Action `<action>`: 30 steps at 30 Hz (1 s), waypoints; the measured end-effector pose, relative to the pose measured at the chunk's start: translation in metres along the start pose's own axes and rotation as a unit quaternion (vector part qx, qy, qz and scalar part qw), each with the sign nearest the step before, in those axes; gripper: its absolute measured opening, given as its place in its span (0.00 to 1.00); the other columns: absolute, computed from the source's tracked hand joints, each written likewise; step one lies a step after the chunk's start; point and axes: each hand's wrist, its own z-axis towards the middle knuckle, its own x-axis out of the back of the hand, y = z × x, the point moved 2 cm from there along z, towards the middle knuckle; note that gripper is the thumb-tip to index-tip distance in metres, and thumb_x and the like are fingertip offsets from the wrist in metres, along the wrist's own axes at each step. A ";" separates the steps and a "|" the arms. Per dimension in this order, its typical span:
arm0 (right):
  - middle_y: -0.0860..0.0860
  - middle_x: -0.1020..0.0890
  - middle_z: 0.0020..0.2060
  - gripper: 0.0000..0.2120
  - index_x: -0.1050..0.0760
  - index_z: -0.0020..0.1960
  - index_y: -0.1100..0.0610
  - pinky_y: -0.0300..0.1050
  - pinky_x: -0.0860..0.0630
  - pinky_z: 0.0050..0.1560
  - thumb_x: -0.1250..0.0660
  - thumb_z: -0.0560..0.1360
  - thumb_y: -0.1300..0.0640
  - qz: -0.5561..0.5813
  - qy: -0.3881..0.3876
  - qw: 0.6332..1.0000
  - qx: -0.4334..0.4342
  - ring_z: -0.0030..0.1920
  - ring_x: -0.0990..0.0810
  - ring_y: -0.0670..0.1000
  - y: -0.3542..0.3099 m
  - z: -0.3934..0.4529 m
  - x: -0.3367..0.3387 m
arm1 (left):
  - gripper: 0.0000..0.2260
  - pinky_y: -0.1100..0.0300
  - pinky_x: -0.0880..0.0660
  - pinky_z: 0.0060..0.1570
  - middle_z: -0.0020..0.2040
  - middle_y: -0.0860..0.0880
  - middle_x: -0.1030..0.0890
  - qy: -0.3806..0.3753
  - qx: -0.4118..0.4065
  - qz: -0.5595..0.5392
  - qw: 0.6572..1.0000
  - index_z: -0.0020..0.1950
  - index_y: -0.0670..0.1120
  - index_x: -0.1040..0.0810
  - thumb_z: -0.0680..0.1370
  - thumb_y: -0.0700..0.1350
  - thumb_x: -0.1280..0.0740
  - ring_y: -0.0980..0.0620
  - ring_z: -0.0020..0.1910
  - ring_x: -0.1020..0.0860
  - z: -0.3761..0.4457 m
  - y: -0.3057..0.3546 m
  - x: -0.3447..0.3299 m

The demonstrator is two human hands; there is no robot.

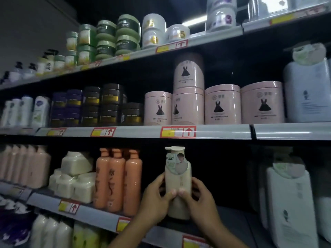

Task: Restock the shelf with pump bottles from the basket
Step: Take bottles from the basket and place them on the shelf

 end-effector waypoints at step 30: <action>0.54 0.21 0.60 0.19 0.29 0.64 0.58 0.39 0.26 0.48 0.31 0.77 0.52 -0.201 -0.059 0.968 -0.136 0.58 0.20 0.53 0.036 0.047 -0.027 | 0.28 0.50 0.21 0.59 0.59 0.43 0.17 0.128 0.161 0.101 0.973 0.71 0.40 0.26 0.71 0.34 0.25 0.47 0.54 0.17 0.053 -0.070 -0.013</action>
